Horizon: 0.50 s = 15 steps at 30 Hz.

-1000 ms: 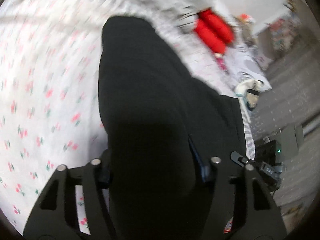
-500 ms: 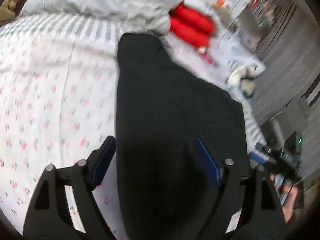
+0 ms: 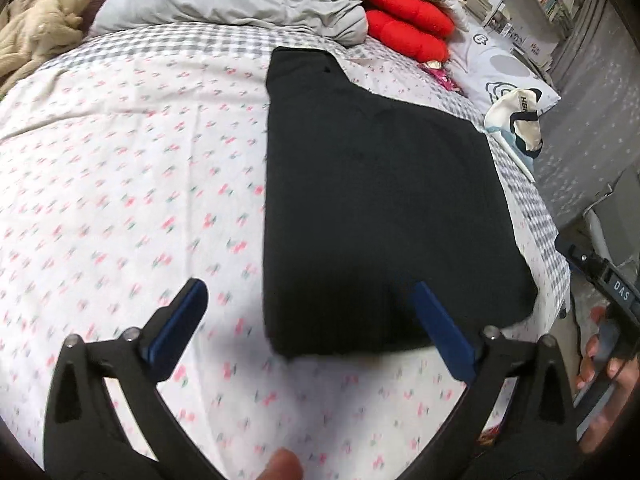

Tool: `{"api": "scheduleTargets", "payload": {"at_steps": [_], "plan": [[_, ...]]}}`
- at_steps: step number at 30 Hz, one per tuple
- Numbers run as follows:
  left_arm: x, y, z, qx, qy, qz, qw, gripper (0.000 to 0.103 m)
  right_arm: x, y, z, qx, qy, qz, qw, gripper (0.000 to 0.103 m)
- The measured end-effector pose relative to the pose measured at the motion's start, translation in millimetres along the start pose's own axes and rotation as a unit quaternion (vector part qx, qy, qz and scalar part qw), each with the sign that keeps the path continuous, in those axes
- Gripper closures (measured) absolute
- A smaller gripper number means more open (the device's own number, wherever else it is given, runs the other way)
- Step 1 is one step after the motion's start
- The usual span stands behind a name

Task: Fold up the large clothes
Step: 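Open both grippers and lift them off the folded jacket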

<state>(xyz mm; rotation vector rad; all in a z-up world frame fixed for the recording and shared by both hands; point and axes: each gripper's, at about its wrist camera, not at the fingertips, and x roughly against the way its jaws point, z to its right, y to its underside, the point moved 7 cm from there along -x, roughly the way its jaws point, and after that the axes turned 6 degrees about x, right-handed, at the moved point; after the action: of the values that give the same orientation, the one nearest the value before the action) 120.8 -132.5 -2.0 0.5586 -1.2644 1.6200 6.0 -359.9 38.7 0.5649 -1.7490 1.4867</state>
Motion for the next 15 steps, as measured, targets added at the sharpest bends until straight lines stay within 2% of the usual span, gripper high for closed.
{"api": "scheduleTargets", "payload": {"at_steps": [3, 7, 9, 15], "plan": [[14, 14, -8, 0.004, -0.001, 0.0, 1.0, 0.0, 10, 18, -18, 0.007, 0.011, -0.009, 1.0, 0.011], [23, 25, -21, 0.007, -0.023, 0.012, 0.9996, 0.0, 7, 46, -39, 0.012, 0.012, -0.038, 0.999, 0.011], [23, 32, -26, 0.012, -0.022, 0.009, 0.9997, 0.0, 6, 55, -49, 0.02, 0.018, -0.045, 0.999, 0.011], [29, 38, -27, -0.014, -0.024, 0.009, 0.9996, 0.0, 9, 67, -61, 0.025, 0.039, -0.041, 0.998, 0.011]]}}
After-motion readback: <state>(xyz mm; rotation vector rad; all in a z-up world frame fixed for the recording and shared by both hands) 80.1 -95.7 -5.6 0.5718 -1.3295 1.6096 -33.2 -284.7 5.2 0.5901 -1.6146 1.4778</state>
